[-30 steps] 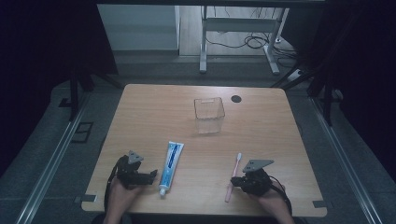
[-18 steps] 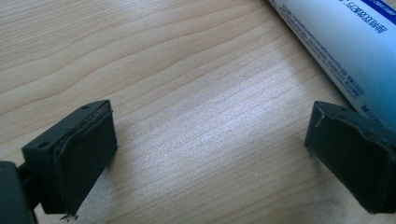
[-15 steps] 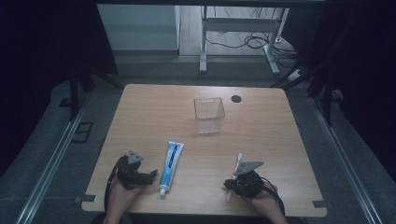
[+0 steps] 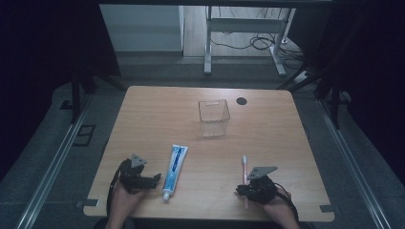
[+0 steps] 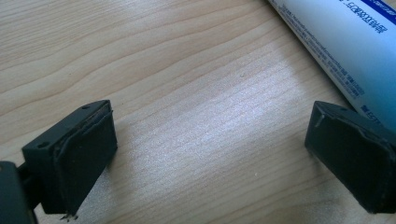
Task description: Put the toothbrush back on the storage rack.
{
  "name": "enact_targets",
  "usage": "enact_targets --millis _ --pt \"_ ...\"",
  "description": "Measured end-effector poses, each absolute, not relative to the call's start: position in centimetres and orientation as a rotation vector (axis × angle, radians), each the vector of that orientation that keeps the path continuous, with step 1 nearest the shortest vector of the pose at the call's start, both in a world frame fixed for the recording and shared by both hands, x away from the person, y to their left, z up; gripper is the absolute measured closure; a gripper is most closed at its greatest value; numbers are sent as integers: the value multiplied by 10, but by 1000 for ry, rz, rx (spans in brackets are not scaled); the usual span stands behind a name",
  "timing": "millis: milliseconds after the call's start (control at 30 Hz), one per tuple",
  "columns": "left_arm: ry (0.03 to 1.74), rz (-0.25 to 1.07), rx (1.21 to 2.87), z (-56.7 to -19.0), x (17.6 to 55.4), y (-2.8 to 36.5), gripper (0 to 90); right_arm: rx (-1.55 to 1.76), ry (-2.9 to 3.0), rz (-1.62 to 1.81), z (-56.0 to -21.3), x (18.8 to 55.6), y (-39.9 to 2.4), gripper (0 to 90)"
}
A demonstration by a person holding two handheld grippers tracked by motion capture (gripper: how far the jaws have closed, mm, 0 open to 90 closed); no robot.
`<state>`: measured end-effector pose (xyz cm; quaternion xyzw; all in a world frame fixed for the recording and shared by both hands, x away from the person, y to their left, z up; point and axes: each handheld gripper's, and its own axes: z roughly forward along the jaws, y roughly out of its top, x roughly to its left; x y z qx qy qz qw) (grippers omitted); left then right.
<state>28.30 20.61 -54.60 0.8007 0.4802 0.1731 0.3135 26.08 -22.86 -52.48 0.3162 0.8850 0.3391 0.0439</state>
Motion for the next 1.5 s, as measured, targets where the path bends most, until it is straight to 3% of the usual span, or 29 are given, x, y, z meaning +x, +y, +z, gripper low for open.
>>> enact_targets --millis 1500 --pt "1268 458 2110 -546 283 206 23 1156 2589 943 -521 269 -303 807"
